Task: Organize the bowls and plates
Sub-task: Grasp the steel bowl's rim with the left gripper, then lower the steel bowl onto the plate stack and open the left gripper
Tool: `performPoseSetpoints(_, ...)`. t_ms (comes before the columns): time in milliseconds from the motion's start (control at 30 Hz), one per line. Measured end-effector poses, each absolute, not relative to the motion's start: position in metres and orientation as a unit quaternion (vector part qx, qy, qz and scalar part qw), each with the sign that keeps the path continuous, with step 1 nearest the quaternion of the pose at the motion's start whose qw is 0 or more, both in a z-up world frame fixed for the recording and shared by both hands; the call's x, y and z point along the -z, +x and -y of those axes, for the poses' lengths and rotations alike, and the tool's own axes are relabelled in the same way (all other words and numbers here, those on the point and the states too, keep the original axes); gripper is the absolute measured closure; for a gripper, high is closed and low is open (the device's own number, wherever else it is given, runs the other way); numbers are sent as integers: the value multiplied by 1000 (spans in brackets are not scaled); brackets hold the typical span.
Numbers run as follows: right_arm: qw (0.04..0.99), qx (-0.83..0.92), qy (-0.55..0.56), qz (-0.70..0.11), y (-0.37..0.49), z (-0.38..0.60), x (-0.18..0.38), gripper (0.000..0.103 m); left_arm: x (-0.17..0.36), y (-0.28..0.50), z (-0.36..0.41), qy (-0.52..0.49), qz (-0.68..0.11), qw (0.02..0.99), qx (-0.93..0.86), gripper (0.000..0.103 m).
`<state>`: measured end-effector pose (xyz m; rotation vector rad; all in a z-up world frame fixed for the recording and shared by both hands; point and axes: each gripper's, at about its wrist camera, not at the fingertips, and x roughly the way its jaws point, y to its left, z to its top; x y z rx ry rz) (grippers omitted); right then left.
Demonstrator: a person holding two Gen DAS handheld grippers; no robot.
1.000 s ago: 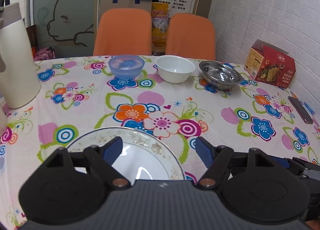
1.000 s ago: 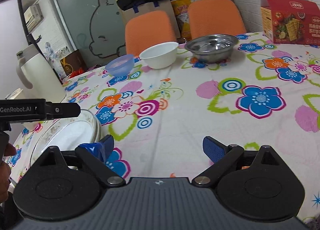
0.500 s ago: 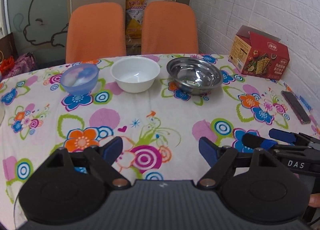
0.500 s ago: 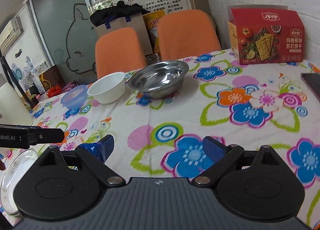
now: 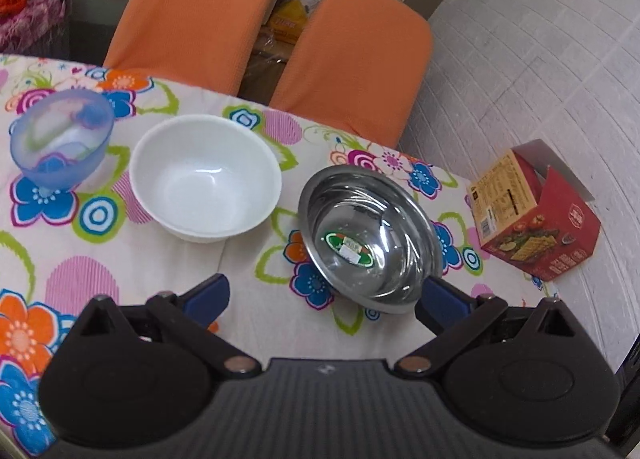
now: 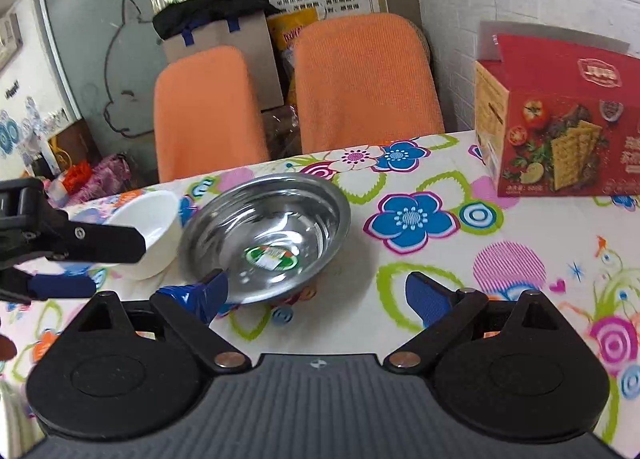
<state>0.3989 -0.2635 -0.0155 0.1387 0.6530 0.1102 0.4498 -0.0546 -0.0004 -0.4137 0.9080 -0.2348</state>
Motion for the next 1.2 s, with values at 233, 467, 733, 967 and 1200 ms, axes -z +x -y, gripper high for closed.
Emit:
performPoseSetpoints(233,931,-22,25,-363,454,260,38,20,35,484,66,-219,-473,851,64,1)
performPoseSetpoints(467,928,-57,-1,-368,466,251,49,20,42,498,67,-242,-477,842,76,12)
performPoseSetpoints(733,915,-93,-65,-386,484,240,44,22,44,508,76,-241,-481,838,92,41)
performPoseSetpoints(967,908,-134,-75,-390,478,224,40,22,45,516,77,-214,-489,838,109,85)
performPoseSetpoints(1200,919,-123,-90,-364,460,216,33,23,35,500,80,-177,-478,851,127,88)
